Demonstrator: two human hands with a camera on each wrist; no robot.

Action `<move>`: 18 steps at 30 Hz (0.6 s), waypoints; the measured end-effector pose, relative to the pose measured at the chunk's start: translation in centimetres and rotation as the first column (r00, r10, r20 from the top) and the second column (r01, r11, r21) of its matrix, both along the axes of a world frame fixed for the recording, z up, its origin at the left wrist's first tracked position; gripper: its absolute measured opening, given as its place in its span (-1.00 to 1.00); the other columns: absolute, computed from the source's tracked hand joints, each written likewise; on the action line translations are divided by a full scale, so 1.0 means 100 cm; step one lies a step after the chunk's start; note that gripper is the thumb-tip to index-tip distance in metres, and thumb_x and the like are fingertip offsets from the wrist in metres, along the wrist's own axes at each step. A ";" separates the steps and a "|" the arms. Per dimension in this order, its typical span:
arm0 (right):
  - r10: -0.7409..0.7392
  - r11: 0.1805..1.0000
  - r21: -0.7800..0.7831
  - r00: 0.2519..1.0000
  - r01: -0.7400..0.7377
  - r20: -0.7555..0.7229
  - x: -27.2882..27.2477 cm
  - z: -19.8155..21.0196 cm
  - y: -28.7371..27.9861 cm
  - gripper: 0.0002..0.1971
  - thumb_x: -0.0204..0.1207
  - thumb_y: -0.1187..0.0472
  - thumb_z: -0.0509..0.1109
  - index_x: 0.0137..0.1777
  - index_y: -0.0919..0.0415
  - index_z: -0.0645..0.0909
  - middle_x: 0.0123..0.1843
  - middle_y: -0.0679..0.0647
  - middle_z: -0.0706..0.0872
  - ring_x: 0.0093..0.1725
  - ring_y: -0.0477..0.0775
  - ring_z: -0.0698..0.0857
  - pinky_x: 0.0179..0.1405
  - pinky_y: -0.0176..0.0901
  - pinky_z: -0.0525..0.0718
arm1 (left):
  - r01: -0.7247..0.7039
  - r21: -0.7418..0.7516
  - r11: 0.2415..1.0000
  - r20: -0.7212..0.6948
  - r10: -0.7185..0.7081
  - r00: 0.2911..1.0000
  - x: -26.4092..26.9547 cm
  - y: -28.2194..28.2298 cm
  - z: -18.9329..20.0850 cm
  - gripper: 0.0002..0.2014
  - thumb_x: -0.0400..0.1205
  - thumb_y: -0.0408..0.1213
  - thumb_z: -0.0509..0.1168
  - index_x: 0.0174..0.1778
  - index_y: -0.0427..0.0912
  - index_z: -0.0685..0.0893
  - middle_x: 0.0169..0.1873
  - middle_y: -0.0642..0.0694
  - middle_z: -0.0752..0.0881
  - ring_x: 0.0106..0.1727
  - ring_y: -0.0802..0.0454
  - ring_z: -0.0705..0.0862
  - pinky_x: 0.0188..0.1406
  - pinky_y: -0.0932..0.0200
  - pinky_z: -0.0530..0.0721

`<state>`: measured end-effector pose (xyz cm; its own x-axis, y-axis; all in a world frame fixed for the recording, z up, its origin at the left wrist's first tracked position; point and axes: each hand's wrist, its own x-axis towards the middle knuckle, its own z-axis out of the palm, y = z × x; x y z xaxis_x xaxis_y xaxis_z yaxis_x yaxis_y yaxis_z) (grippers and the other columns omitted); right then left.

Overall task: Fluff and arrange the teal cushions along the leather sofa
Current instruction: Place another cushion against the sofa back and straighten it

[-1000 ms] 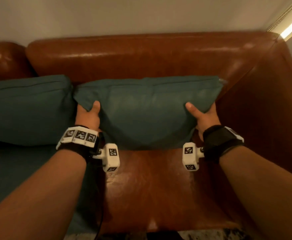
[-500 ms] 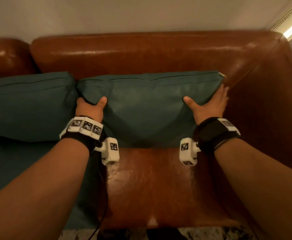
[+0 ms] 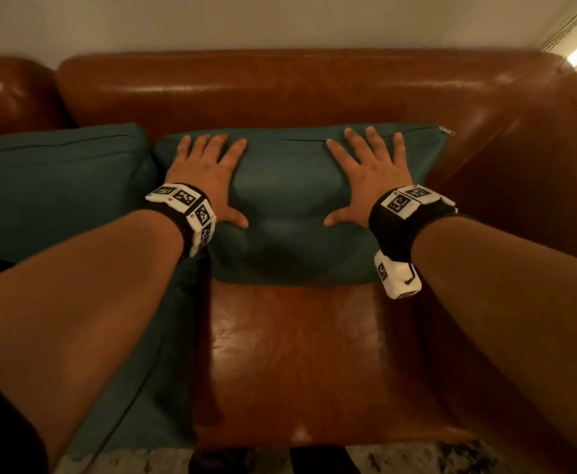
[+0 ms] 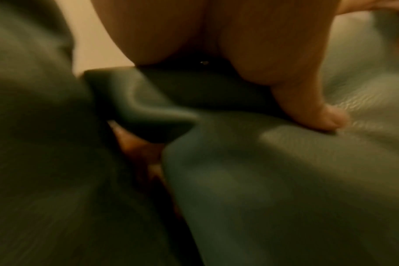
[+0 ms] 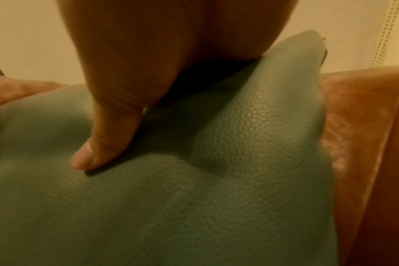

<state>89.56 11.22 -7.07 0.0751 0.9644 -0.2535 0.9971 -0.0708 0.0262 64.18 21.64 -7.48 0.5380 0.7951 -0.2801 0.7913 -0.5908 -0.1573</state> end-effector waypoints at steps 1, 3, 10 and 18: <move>-0.011 1.000 0.004 1.000 0.011 0.007 -0.002 0.002 -0.002 0.28 0.05 -0.51 0.43 0.62 -0.17 -0.29 0.73 0.02 -0.16 0.70 0.26 -0.19 0.58 0.47 -0.26 | -0.021 0.016 1.000 0.000 0.021 1.000 -0.004 -0.002 0.000 0.32 0.11 0.46 0.44 0.66 0.02 -0.13 0.64 -0.21 0.14 0.64 -0.28 0.11 0.64 -0.30 -0.07; -0.045 0.999 0.003 0.999 0.045 0.009 -0.007 0.004 -0.005 0.24 0.10 -0.46 0.45 0.63 -0.17 -0.26 0.73 0.03 -0.15 0.69 0.26 -0.19 0.56 0.50 -0.27 | -0.078 0.028 0.997 0.009 0.077 0.997 -0.011 -0.007 -0.003 0.26 0.19 0.41 0.44 0.66 -0.02 -0.10 0.64 -0.21 0.14 0.65 -0.28 0.09 0.64 -0.32 -0.07; -0.178 0.980 0.066 0.975 0.188 -0.131 -0.043 0.021 -0.020 -0.14 0.44 -0.07 0.40 0.65 -0.02 0.00 0.73 0.12 -0.01 0.70 0.27 -0.12 0.61 0.41 -0.22 | -0.120 -0.070 0.990 0.161 0.130 0.978 -0.044 -0.035 0.019 -0.13 0.58 -0.09 0.35 0.68 -0.13 -0.05 0.70 -0.18 -0.03 0.71 -0.19 -0.08 0.69 -0.09 -0.08; -0.098 0.993 -0.007 0.783 0.119 -0.614 -0.187 0.008 -0.080 -0.43 0.41 0.04 0.42 0.44 0.10 0.47 0.45 0.16 0.53 0.42 0.24 0.51 0.44 0.00 0.45 | -0.373 -0.322 0.870 0.319 0.471 0.823 -0.183 -0.138 0.034 -0.41 0.57 -0.06 0.35 0.52 -0.10 0.40 0.49 -0.15 0.44 0.49 -0.16 0.45 0.47 -0.05 0.44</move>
